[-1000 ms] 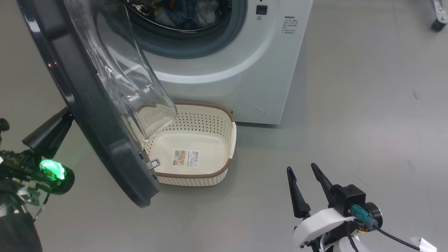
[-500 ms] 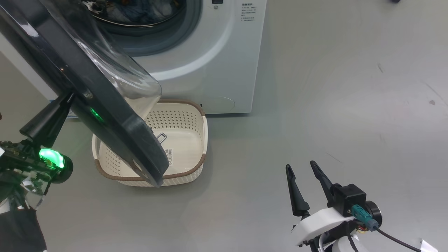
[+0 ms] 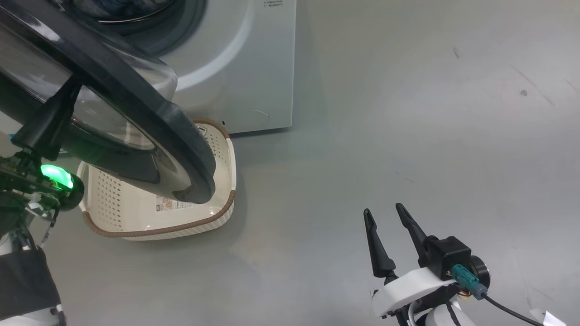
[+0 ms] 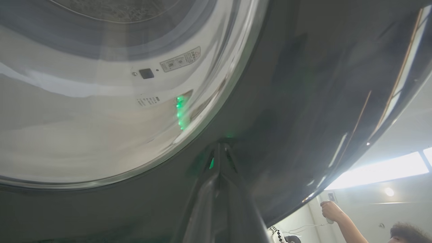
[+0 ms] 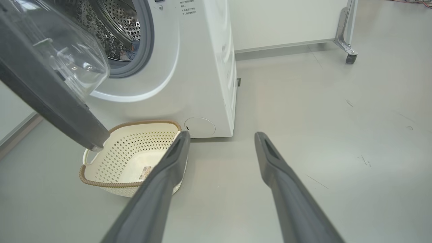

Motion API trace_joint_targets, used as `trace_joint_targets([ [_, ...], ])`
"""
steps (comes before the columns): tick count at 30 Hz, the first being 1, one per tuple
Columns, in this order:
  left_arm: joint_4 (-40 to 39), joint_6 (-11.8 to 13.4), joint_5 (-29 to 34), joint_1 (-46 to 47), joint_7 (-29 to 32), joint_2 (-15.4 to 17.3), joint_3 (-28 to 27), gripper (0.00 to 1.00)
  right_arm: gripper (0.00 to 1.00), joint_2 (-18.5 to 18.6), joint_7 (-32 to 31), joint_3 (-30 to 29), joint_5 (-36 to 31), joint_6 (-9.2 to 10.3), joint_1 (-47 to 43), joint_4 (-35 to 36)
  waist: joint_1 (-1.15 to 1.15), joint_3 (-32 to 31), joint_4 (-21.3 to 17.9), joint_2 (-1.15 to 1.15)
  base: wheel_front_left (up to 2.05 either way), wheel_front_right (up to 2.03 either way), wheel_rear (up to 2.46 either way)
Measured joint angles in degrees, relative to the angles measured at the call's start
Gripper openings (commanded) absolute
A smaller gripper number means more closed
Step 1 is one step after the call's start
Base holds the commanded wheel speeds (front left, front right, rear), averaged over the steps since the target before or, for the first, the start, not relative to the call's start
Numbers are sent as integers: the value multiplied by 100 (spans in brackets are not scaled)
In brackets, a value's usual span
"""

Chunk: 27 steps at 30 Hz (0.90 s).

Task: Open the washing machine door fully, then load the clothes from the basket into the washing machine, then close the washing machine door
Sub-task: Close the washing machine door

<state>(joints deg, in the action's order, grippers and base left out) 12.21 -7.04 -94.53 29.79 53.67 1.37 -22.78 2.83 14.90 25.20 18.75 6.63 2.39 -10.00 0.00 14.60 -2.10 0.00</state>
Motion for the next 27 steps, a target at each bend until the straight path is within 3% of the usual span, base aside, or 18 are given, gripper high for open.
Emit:
trace_joint_targets([
  [14, 229, 0, 324, 231, -832, -9, 75, 0, 100, 0, 0, -18, 40, 14, 4, 80, 0, 180, -521, 0, 0, 0, 0],
  [27, 408, 0, 304, 165, -1349, -31, 352, 0, 100, -2, 0, -312, 38, 55, -1, 68, 0, -125, -311, 0, 0, 0, 0],
])
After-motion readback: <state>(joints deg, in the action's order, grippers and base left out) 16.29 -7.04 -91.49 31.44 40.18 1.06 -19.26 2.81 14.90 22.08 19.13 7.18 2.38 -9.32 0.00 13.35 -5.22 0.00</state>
